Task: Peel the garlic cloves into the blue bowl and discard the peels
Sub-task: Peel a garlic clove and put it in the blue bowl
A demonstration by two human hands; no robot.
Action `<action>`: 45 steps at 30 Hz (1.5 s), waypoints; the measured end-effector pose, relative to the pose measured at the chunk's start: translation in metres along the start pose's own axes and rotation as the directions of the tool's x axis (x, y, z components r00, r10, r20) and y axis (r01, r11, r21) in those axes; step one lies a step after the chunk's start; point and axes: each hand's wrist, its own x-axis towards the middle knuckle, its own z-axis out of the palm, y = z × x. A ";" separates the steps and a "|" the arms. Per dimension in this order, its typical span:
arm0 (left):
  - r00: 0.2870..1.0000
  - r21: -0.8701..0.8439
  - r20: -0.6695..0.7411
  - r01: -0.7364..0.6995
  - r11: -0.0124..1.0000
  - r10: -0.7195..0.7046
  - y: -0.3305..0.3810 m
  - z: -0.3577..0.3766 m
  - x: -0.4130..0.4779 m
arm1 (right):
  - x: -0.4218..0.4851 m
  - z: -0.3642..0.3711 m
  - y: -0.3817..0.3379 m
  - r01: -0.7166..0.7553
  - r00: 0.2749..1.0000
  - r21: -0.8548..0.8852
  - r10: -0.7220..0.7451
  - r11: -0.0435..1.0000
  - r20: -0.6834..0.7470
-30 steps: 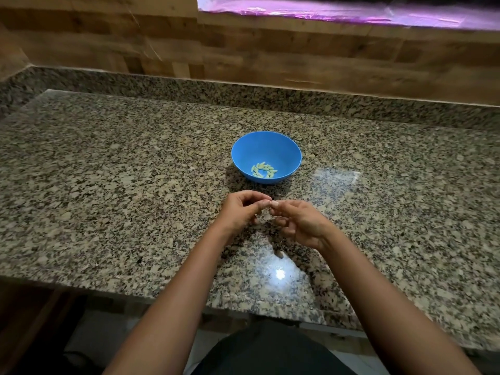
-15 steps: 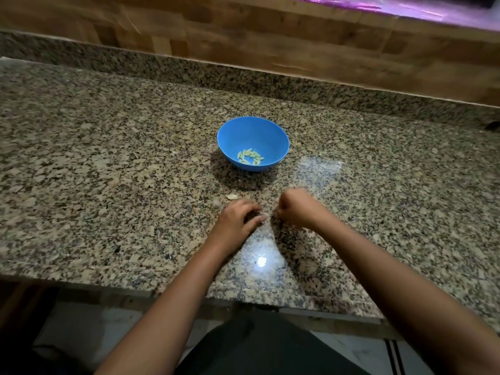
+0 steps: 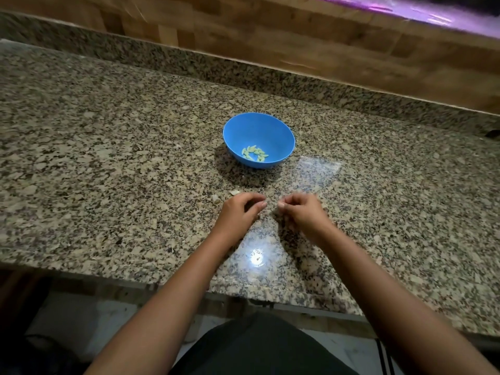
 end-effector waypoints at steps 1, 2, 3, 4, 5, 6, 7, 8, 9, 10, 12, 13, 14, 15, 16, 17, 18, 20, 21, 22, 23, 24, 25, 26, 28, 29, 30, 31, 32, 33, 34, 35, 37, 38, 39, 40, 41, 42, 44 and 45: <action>0.998 -0.080 0.023 0.058 0.995 -0.057 0.004 0.001 0.001 | -0.003 0.001 -0.002 -0.033 0.999 0.123 0.027 0.992 0.047; 0.993 -0.172 0.045 0.118 0.978 -0.112 0.008 0.003 0.002 | -0.004 0.001 -0.004 -0.062 0.995 0.214 0.044 0.975 0.089; 0.985 -0.265 0.064 0.173 0.949 -0.162 0.012 0.005 0.003 | -0.004 0.001 -0.008 -0.085 0.992 0.276 0.053 0.957 0.118; 0.977 -0.344 0.080 0.215 0.914 -0.200 0.017 0.006 0.005 | -0.003 -0.001 -0.011 -0.098 0.990 0.312 0.059 0.945 0.132; 0.970 -0.403 0.094 0.241 0.883 -0.222 0.021 0.007 0.008 | -0.003 -0.004 -0.016 -0.102 0.989 0.322 0.060 0.941 0.136; 0.967 -0.439 0.108 0.254 0.862 -0.230 0.026 0.008 0.011 | -0.001 -0.008 -0.020 -0.094 0.989 0.300 0.055 0.949 0.137; 0.966 -0.459 0.121 0.259 0.850 -0.229 0.031 0.006 0.015 | 0.000 -0.013 -0.026 -0.083 0.989 0.251 0.048 0.964 0.141; 0.966 -0.467 0.134 0.257 0.846 -0.220 0.035 0.005 0.019 | 0.001 -0.018 -0.031 -0.066 0.989 0.192 0.039 0.979 0.141; 0.966 -0.469 0.151 0.256 0.845 -0.208 0.039 0.004 0.022 | 0.001 -0.023 -0.036 -0.052 0.990 0.146 0.032 0.988 0.138; 0.965 -0.471 0.172 0.256 0.844 -0.196 0.043 0.002 0.026 | 0.001 -0.027 -0.039 -0.043 0.991 0.123 0.027 0.991 0.132; 0.958 -0.479 0.221 0.269 0.835 -0.182 0.048 0.000 0.031 | 0.002 -0.032 -0.043 -0.038 0.991 0.143 0.019 0.989 0.130; 0.953 -0.500 0.244 0.283 0.819 -0.181 0.050 0.000 0.033 | 0.002 -0.032 -0.044 -0.038 0.991 0.173 0.015 0.984 0.130; 0.947 -0.530 0.263 0.301 0.793 -0.183 0.052 -0.001 0.035 | 0.002 -0.031 -0.044 -0.037 0.991 0.203 0.011 0.978 0.130; 0.943 -0.558 0.276 0.317 0.767 -0.188 0.053 -0.001 0.036 | 0.002 -0.030 -0.044 -0.036 0.992 0.224 0.007 0.974 0.129; 0.940 -0.573 0.281 0.326 0.751 -0.194 0.053 -0.001 0.037 | 0.002 -0.028 -0.043 -0.032 0.992 0.231 0.002 0.972 0.126; 0.938 -0.576 0.284 0.332 0.747 -0.198 0.053 0.000 0.037 | 0.002 -0.026 -0.042 -0.027 0.993 0.232 -0.001 0.972 0.120; 0.936 -0.574 0.289 0.336 0.747 -0.199 0.052 0.000 0.036 | 0.003 -0.024 -0.041 -0.023 0.994 0.234 -0.003 0.972 0.110; 0.931 -0.577 0.312 0.345 0.741 -0.190 0.050 0.001 0.036 | 0.003 -0.019 -0.037 -0.021 0.997 0.246 0.001 0.969 0.083; 0.929 -0.578 0.323 0.346 0.739 -0.183 0.049 0.001 0.035 | 0.003 -0.017 -0.036 -0.020 0.998 0.263 0.002 0.965 0.067; 0.929 -0.576 0.327 0.343 0.743 -0.175 0.048 0.001 0.035 | 0.004 -0.015 -0.034 -0.013 0.999 0.284 0.000 0.959 0.046; 0.932 -0.567 0.322 0.333 0.753 -0.169 0.047 0.002 0.035 | 0.003 -0.013 -0.032 -0.002 1.000 0.304 -0.005 0.953 0.023; 0.937 -0.558 0.309 0.319 0.766 -0.164 0.047 0.003 0.035 | 0.003 -0.011 -0.030 0.012 1.000 0.319 -0.012 0.948 -0.002; 0.943 -0.558 0.291 0.303 0.773 -0.160 0.046 0.004 0.035 | 0.003 -0.009 -0.028 0.024 1.000 0.329 -0.017 0.944 -0.025; 0.949 -0.571 0.275 0.293 0.767 -0.157 0.046 0.005 0.034 | 0.002 -0.007 -0.027 0.031 0.999 0.340 -0.017 0.940 -0.043; 0.950 -0.628 0.269 0.296 0.720 -0.156 0.044 0.006 0.032 | 0.000 -0.003 -0.024 0.019 0.999 0.376 -0.004 0.926 -0.040; 0.948 -0.654 0.280 0.304 0.693 -0.152 0.043 0.006 0.031 | -0.002 -0.002 -0.023 0.007 1.000 0.390 -0.001 0.921 -0.015; 0.944 -0.672 0.296 0.315 0.670 -0.148 0.042 0.005 0.030 | -0.004 -0.001 -0.022 0.001 1.000 0.389 -0.007 0.921 0.015; 0.939 -0.686 0.312 0.328 0.649 -0.144 0.040 0.003 0.029 | -0.006 0.000 -0.022 0.006 0.999 0.368 -0.020 0.930 0.036; 0.934 -0.699 0.327 0.340 0.629 -0.143 0.037 0.001 0.029 | -0.007 -0.001 -0.021 0.023 0.998 0.332 -0.038 0.943 0.041; 0.929 -0.708 0.341 0.353 0.612 -0.142 0.035 -0.001 0.029 | -0.008 -0.002 -0.021 0.048 0.998 0.292 -0.060 0.955 0.035; 0.925 -0.710 0.355 0.363 0.603 -0.139 0.033 -0.003 0.029 | -0.009 -0.003 -0.021 0.073 0.996 0.261 -0.082 0.963 0.025; 0.920 -0.706 0.370 0.371 0.603 -0.133 0.032 -0.005 0.029 | -0.009 -0.005 -0.021 0.092 0.995 0.249 -0.101 0.964 0.024; 0.908 -0.675 0.401 0.385 0.630 -0.125 0.030 -0.007 0.028 | -0.010 -0.007 -0.022 0.104 0.991 0.257 -0.121 0.961 0.051; 0.901 -0.651 0.416 0.391 0.651 -0.125 0.030 -0.007 0.028 | -0.010 -0.008 -0.022 0.104 0.990 0.256 -0.124 0.961 0.066; 0.895 -0.625 0.429 0.394 0.674 -0.126 0.031 -0.008 0.028 | -0.010 -0.008 -0.023 0.106 0.989 0.245 -0.127 0.964 0.074; 0.889 -0.599 0.440 0.395 0.696 -0.127 0.032 -0.008 0.027 | -0.011 -0.009 -0.023 0.109 0.989 0.229 -0.129 0.967 0.077; 0.884 -0.574 0.450 0.394 0.718 -0.126 0.032 -0.008 0.027 | -0.011 -0.010 -0.023 0.112 0.988 0.213 -0.132 0.971 0.077; 0.880 -0.552 0.457 0.392 0.736 -0.126 0.032 -0.008 0.028 | -0.011 -0.011 -0.023 0.117 0.988 0.198 -0.134 0.973 0.077; 0.875 -0.524 0.467 0.387 0.759 -0.124 0.031 -0.008 0.028 | -0.011 -0.010 -0.021 0.134 0.987 0.171 -0.146 0.976 0.062; 0.876 -0.516 0.467 0.382 0.767 -0.122 0.031 -0.007 0.027 | -0.011 -0.009 -0.019 0.149 0.987 0.160 -0.157 0.976 0.042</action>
